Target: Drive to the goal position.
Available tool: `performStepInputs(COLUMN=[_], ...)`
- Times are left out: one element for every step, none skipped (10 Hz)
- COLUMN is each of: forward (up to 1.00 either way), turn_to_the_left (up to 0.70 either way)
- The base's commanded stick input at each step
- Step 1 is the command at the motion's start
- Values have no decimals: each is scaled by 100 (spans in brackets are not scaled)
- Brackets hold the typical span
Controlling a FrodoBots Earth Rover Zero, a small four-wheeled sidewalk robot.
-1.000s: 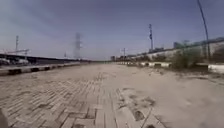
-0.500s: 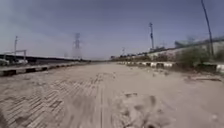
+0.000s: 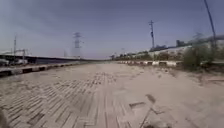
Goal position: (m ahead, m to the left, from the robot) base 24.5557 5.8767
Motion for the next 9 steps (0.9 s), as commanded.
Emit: performStepInputs(forward=[100, 100, 100, 100, 100, 100, 100, 100, 100], turn_to_the_left=[0, 0, 0, 0, 0, 0, 0, 0, 40])
